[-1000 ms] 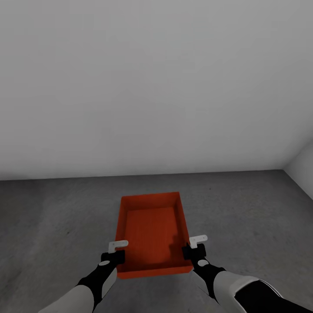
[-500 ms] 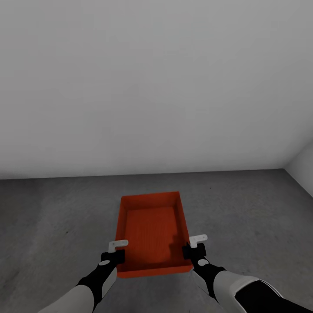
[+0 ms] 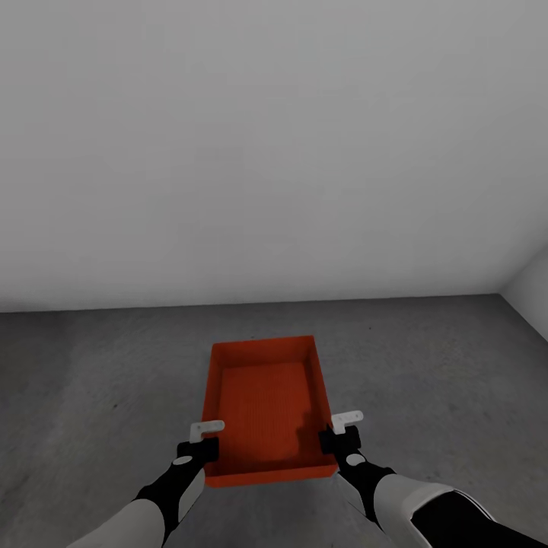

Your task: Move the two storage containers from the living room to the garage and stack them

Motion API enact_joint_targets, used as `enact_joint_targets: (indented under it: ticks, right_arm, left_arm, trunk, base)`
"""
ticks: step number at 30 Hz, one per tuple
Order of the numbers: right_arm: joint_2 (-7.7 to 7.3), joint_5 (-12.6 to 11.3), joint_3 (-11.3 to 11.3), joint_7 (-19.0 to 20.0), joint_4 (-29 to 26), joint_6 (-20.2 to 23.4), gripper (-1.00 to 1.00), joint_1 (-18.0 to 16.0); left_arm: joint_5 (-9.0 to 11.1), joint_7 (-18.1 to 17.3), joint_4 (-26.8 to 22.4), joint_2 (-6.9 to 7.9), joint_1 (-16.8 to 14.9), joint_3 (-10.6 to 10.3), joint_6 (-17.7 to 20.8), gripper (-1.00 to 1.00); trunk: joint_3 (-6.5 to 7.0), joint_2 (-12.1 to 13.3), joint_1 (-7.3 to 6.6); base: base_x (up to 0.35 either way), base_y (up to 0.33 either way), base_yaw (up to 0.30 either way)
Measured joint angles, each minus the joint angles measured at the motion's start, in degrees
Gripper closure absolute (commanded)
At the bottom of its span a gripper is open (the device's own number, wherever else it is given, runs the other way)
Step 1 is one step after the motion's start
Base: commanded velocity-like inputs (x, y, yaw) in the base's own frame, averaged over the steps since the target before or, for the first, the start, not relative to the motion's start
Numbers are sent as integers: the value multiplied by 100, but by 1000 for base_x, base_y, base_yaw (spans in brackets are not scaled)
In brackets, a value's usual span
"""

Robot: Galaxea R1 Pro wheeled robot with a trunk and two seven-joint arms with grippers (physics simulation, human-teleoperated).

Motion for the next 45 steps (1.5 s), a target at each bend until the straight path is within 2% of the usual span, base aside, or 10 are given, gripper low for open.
enact_joint_targets:
  ticks: [45]
  right_arm:
    - [7,-14,-1,-3,23,-18,100,0]
  left_arm:
    - [-2,-4,17,6,-6,-11,-3,100]
  trunk:
    - [-808,-1805,989]
  base:
    - [0,0,0]
